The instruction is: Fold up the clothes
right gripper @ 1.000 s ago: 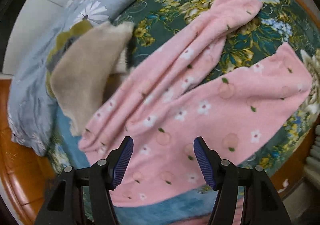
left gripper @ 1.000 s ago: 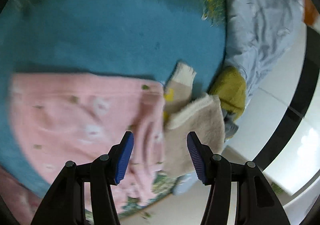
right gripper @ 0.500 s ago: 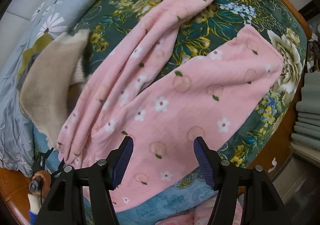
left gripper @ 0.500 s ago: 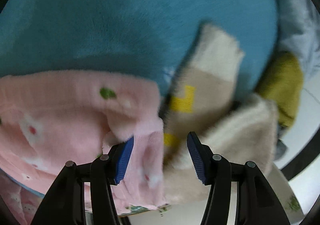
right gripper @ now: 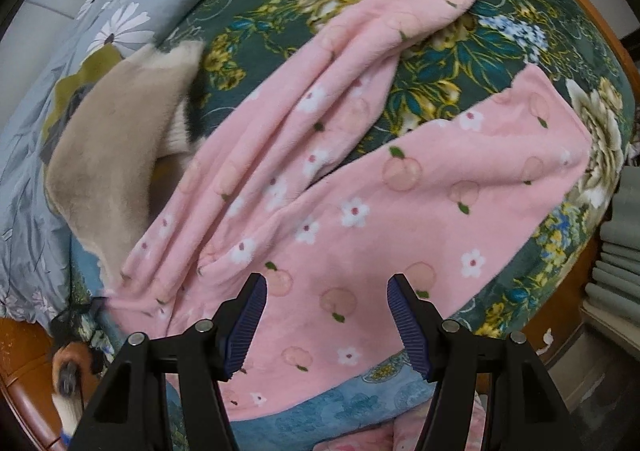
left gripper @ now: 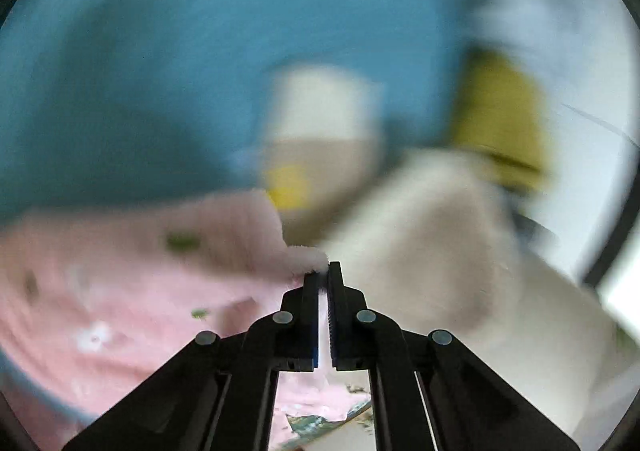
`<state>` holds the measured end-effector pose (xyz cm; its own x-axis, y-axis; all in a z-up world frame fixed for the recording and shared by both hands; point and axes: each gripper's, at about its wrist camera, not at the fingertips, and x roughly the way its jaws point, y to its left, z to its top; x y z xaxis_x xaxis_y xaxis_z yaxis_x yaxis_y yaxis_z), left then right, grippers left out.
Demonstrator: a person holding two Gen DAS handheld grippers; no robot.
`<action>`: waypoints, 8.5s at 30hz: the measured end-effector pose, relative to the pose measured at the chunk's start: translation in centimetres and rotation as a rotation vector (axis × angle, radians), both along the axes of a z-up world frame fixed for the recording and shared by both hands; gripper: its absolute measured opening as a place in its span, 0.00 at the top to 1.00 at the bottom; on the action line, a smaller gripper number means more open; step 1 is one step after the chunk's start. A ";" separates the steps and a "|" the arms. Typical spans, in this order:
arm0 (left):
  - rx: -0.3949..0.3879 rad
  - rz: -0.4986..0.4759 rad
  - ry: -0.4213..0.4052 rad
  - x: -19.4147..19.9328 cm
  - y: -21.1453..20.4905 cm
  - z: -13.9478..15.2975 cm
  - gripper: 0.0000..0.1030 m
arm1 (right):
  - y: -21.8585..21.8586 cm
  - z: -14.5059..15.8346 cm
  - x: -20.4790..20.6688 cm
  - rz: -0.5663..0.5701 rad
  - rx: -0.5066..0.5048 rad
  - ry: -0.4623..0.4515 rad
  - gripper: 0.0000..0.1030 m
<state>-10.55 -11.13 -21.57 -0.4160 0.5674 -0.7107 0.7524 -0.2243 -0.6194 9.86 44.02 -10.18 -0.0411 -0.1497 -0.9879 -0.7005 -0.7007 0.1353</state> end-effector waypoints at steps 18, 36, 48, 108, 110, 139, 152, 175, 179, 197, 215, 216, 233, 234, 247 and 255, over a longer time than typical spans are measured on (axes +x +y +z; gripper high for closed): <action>-0.007 0.242 -0.002 8.1 -1.0 3.6 0.97 | 14.1 -4.5 -8.9 -0.276 -0.084 0.156 0.35; -0.156 0.265 -0.126 8.6 -0.2 4.0 0.97 | 29.8 -11.7 -13.9 -0.547 -0.042 0.028 0.41; -0.203 0.179 -0.115 6.5 -0.1 6.2 0.97 | 32.3 -7.8 -14.8 -0.443 -0.083 0.111 0.94; -0.222 -0.067 0.008 14.1 3.4 11.0 0.98 | 29.7 2.9 5.7 -0.314 -0.153 0.365 0.94; -0.192 -0.031 -0.099 18.4 3.0 7.3 0.98 | 29.6 0.4 8.5 -0.343 -0.134 0.251 0.94; -0.253 -0.026 -0.239 24.9 0.8 0.6 0.97 | 26.5 -4.6 14.5 -0.208 -0.008 -0.075 0.75; -0.146 0.153 -0.102 24.8 -4.1 -2.2 0.62 | 20.9 1.8 11.7 -0.127 0.090 -0.006 0.38; -0.156 0.108 0.144 22.1 -5.0 -1.9 0.93 | -2.2 2.4 -0.1 0.347 -0.046 0.011 0.38; -0.183 0.100 0.092 24.0 -6.4 -3.1 0.93 | -2.2 1.8 0.4 0.333 -0.042 -0.019 0.38; -0.052 0.094 0.008 28.5 -8.0 -6.6 0.60 | -6.6 0.7 -1.3 0.429 -0.058 -0.046 0.38; -0.170 0.085 0.184 25.7 -11.8 0.6 0.93 | -8.5 1.5 -2.1 0.435 -0.075 -0.013 0.38; -0.181 0.082 0.202 25.4 -12.3 1.3 0.93 | -8.6 1.6 -2.2 0.435 -0.077 -0.008 0.38; -0.264 0.344 -0.210 39.1 -21.2 -1.4 0.81 | -3.7 2.5 1.6 0.241 -0.109 0.094 0.38; -0.265 0.346 -0.222 38.5 -21.1 -0.9 0.74 | -2.9 2.8 2.0 0.221 -0.106 0.104 0.38; -0.284 0.538 -0.302 38.3 -13.6 5.2 0.58 | 15.3 3.3 13.5 -0.198 -0.033 0.192 0.38; -0.473 -0.060 -0.193 28.3 4.1 10.0 0.57 | 23.4 -4.7 18.3 -0.346 -0.192 0.150 0.38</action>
